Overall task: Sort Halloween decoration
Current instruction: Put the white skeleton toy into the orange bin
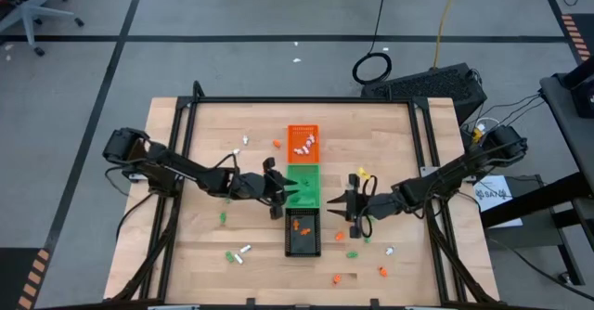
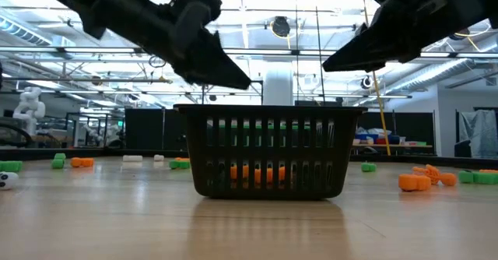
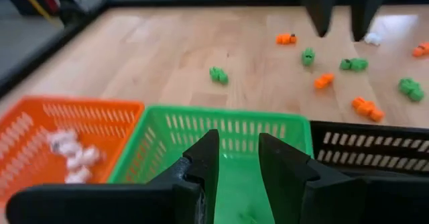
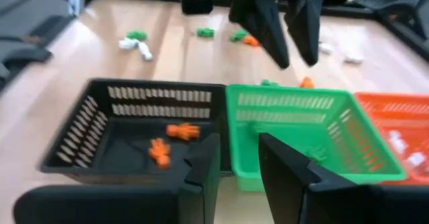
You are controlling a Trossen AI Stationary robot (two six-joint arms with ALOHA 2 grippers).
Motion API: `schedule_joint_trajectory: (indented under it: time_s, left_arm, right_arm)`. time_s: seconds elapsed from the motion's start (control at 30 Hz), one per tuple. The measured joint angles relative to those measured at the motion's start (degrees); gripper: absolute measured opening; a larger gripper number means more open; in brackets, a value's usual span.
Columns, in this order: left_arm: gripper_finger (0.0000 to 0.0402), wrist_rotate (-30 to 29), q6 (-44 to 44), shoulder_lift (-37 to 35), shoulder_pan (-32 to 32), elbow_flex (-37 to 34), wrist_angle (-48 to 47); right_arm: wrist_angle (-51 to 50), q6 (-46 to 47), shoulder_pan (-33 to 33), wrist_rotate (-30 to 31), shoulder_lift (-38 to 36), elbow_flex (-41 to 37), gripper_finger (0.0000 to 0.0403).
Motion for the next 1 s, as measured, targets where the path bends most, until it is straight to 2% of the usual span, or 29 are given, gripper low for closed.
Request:
schedule_joint_trajectory:
  time_s: [0.17, 0.3, 0.53, 0.77, 1.0]
  left_arm:
    - [0.0105, 0.1, -4.5, -5.8, -3.7, 0.0, -7.9]
    - [0.0105, -4.1, -5.9, -10.8, -7.9, 0.0, -11.5]
    - [0.0105, -5.9, -7.1, -12.6, -15.1, 0.0, -19.0]
    - [0.0105, -6.2, -20.5, -13.0, -21.2, 0.0, -26.9]
    - [0.0105, -5.3, -40.9, -12.9, -26.2, 0.0, -45.3]
  right_arm:
    - [1.8, 5.0, 1.9, 1.8, 0.0, 0.0, 0.0089]
    - [4.7, 6.0, 3.7, 3.0, 0.0, 0.0, 0.0089]
    - [5.9, 5.5, 6.1, 3.0, 0.0, 0.0, 0.0089]
    - [2.4, 1.7, 6.3, 3.1, 0.0, 0.0, 0.0089]
    - [2.0, -1.1, 5.4, 3.0, 0.0, 0.0, 0.0089]
